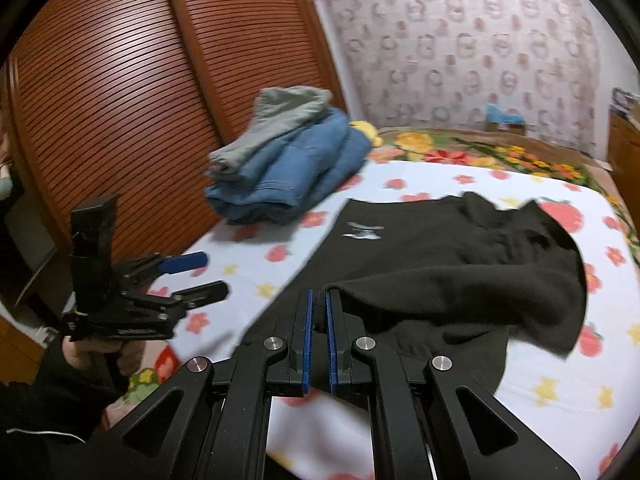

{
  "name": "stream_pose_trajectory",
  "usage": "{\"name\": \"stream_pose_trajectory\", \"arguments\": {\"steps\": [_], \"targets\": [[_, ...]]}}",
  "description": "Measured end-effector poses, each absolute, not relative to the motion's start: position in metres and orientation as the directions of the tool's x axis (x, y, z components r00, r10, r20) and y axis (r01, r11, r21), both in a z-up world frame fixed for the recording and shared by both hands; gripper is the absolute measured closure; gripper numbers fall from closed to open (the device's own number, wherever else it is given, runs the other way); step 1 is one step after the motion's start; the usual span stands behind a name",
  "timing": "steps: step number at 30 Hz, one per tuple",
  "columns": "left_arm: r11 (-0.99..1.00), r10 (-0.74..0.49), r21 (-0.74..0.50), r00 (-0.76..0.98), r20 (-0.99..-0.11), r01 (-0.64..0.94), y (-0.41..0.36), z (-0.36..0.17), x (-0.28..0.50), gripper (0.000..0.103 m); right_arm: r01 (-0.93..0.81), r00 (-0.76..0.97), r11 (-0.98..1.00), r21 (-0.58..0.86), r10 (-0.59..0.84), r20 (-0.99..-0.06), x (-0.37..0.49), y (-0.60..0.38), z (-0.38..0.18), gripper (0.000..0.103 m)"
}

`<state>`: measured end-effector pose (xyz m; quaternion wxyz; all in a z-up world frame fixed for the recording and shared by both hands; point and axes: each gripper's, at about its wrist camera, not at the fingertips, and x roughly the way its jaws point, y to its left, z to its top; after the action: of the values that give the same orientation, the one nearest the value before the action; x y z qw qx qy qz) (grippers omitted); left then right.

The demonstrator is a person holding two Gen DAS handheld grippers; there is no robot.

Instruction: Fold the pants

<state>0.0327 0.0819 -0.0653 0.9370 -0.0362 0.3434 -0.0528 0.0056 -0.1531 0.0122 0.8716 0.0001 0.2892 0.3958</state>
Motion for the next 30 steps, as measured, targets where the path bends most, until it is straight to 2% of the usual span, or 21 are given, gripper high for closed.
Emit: {"name": "stream_pose_trajectory", "arguments": {"steps": [7,10,14,20,30], "targets": [[0.991,-0.127,-0.111,0.754,-0.644,0.072,0.083,-0.068,0.036,0.023,-0.682,0.492,0.693,0.235,0.672,-0.553,0.026,-0.149,-0.012,0.097],[0.99,-0.135,-0.112,0.751,-0.646,0.082,0.079,-0.069,0.038,0.023,-0.66,0.51,0.715,0.231,0.652,-0.561,0.037,-0.157,-0.017,0.094],[0.988,-0.154,-0.115,0.749,-0.644,0.104,0.07,-0.068,0.042,0.023,-0.633,0.556,0.749,0.197,0.616,-0.558,0.045,-0.167,-0.017,0.077],[0.982,-0.188,-0.114,0.746,-0.639,0.15,0.05,-0.066,0.051,0.023,-0.57,0.629,0.802,0.179,0.566,-0.533,0.054,-0.202,-0.016,0.07],[0.968,-0.243,-0.115,0.724,-0.645,0.222,0.023,-0.07,0.067,0.025,-0.414,0.725,0.903,0.114,0.403,-0.558,0.072,-0.242,-0.036,0.069]]}}
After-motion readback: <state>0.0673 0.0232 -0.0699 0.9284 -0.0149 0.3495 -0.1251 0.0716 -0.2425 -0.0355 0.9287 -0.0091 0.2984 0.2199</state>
